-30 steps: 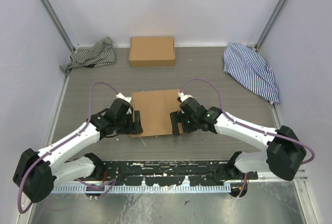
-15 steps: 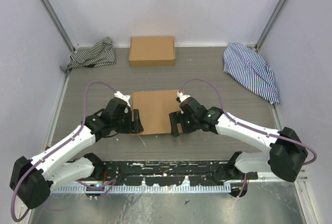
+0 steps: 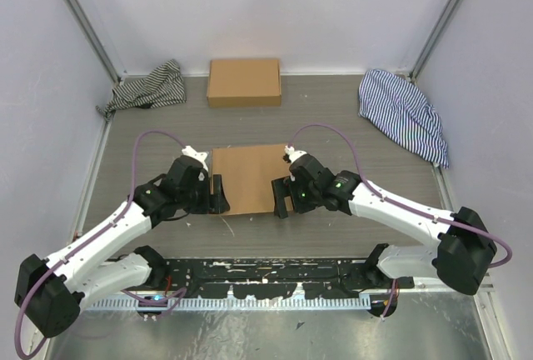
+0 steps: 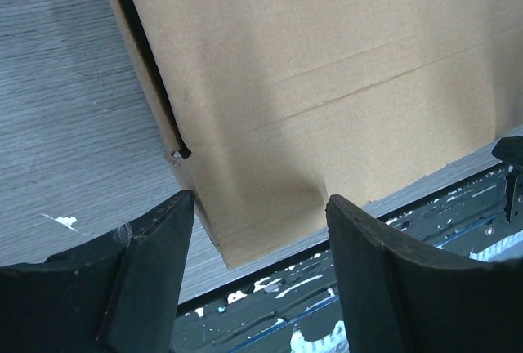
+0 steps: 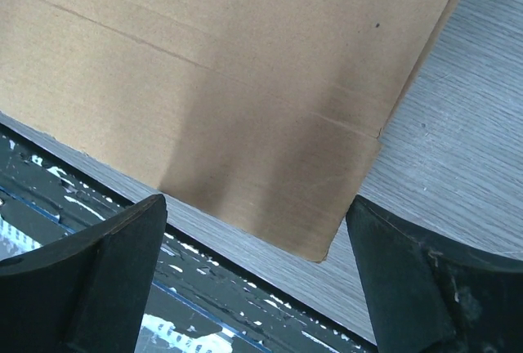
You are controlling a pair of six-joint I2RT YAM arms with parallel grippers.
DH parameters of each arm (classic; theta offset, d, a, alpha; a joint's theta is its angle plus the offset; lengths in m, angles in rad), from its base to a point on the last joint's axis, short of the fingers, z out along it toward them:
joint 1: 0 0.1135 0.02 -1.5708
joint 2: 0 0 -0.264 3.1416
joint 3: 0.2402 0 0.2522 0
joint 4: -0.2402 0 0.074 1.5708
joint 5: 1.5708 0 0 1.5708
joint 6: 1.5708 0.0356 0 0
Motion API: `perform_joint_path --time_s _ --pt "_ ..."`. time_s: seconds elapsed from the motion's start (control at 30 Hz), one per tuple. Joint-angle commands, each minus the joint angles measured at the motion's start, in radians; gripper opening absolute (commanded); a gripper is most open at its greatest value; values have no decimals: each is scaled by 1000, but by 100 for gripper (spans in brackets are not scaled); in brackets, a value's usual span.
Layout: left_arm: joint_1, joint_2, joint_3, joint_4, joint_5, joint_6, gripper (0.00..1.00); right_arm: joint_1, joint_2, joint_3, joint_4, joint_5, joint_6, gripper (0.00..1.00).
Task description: Fold the paper box
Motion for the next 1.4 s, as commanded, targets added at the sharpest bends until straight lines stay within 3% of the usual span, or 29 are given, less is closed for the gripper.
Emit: perform_joint_path --time_s 0.0,0.5,1.37 --pt "-3 -9 15 5 41 -5 72 9 -18 38 24 -23 7 95" --pt "-4 15 40 -42 53 0 72 9 -3 50 -31 15 -31 94" --pt "-4 33 -8 44 164 -45 71 9 20 31 2 28 -24 92"
